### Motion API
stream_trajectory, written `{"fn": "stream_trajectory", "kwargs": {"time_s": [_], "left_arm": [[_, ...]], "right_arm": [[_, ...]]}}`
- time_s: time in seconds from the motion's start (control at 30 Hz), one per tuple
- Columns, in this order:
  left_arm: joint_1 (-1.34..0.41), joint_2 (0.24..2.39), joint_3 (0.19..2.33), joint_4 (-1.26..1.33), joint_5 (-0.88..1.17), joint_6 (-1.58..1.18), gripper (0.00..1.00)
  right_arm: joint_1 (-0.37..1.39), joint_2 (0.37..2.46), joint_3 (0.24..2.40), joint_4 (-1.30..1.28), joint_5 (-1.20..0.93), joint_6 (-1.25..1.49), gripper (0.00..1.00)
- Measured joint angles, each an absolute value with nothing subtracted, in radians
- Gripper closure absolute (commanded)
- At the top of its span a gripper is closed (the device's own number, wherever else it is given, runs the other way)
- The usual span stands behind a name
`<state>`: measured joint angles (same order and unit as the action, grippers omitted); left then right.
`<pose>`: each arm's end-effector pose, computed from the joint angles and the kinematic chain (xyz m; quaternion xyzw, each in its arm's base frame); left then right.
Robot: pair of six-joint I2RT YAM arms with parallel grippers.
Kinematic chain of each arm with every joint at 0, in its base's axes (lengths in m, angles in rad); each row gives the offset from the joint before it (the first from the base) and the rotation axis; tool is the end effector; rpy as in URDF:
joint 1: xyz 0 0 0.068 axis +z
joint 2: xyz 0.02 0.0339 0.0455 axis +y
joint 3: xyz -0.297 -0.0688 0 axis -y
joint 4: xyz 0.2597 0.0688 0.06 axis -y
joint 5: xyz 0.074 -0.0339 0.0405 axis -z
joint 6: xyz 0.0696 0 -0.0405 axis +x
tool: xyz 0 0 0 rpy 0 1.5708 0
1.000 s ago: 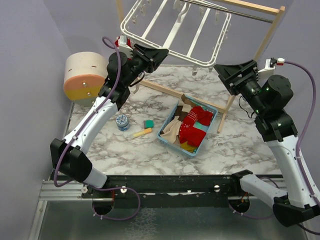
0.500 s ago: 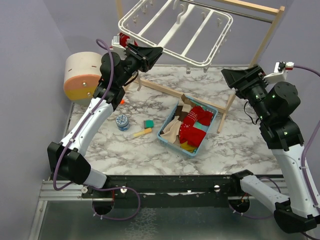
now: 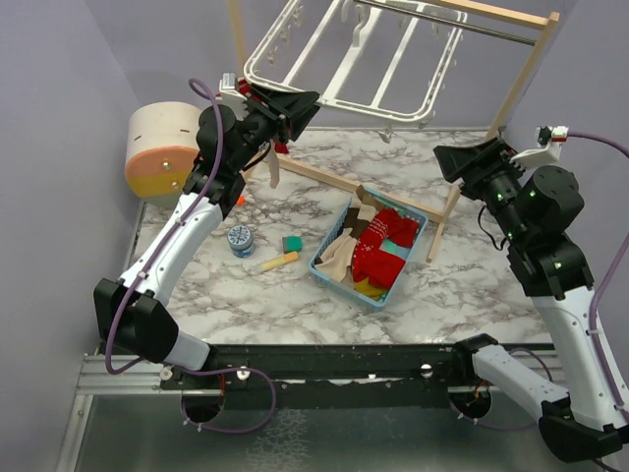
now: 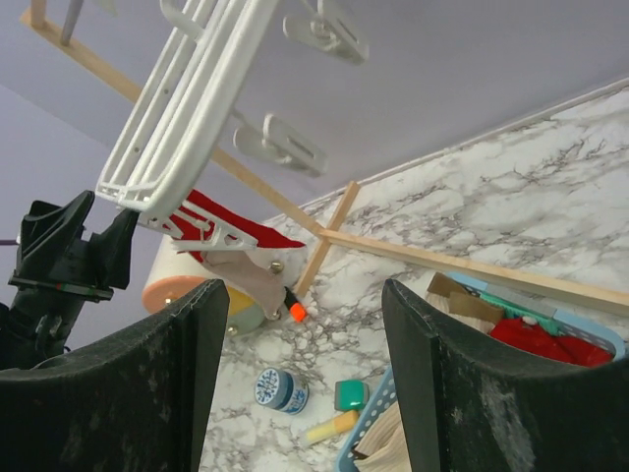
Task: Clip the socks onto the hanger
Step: Rotate the hanger at the clothesline.
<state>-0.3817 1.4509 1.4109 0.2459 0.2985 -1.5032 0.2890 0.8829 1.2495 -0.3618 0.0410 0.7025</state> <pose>0.3487 -0.1620 0.4867 -0.2340 0.5895 -0.6760 0.3752 0.1886 0.0531 0.4927 0.1590 0.6873 0.3244 0.6302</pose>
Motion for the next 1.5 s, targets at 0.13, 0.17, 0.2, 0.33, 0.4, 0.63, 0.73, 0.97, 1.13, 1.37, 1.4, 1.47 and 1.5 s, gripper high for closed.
{"fn": "stream_trajectory", "kwargs": {"time_s": [0.13, 0.17, 0.2, 0.33, 0.4, 0.63, 0.73, 0.97, 1.13, 1.37, 1.4, 1.47, 1.5], "left_arm": [[-0.381, 1.450, 1.404, 0.246, 0.299, -1.503, 0.51], [-0.381, 1.449, 1.400, 0.246, 0.300, -1.503, 0.51], [-0.381, 1.447, 1.398, 0.245, 0.300, -1.503, 0.51], [-0.381, 1.446, 1.394, 0.246, 0.300, -1.503, 0.49], [-0.381, 1.446, 1.394, 0.246, 0.300, -1.503, 0.48], [-0.381, 1.442, 1.394, 0.246, 0.300, -1.503, 0.42], [-0.381, 1.434, 1.381, 0.248, 0.302, -1.502, 0.39], [-0.381, 1.386, 1.308, 0.247, 0.303, -1.502, 0.29], [-0.379, 1.336, 1.257, 0.249, 0.308, -1.499, 0.21], [-0.380, 1.171, 1.100, 0.215, 0.329, -1.427, 0.08], [-0.381, 1.137, 1.080, 0.186, 0.328, -1.398, 0.05], [-0.388, 1.075, 1.042, 0.141, 0.320, -1.321, 0.01], [-0.392, 1.042, 1.020, 0.116, 0.311, -1.284, 0.01]], "right_arm": [[0.289, 0.874, 1.250, -0.362, 0.044, 0.686, 0.31], [0.289, 0.872, 1.250, -0.362, 0.046, 0.681, 0.31], [0.289, 0.870, 1.250, -0.362, 0.048, 0.678, 0.31], [0.289, 0.863, 1.250, -0.364, 0.057, 0.665, 0.31], [0.289, 0.860, 1.250, -0.366, 0.060, 0.661, 0.31], [0.289, 0.855, 1.250, -0.371, 0.065, 0.649, 0.31], [0.289, 0.853, 1.250, -0.378, 0.071, 0.641, 0.31], [0.289, 0.841, 1.243, -0.396, 0.087, 0.622, 0.31], [0.289, 0.828, 1.233, -0.410, 0.093, 0.606, 0.31], [0.289, 0.815, 1.179, -0.425, 0.069, 0.564, 0.34], [0.289, 0.813, 1.162, -0.427, 0.057, 0.558, 0.35], [0.289, 0.817, 1.114, -0.436, 0.012, 0.544, 0.37], [0.289, 0.825, 1.092, -0.441, -0.012, 0.537, 0.38]]}}
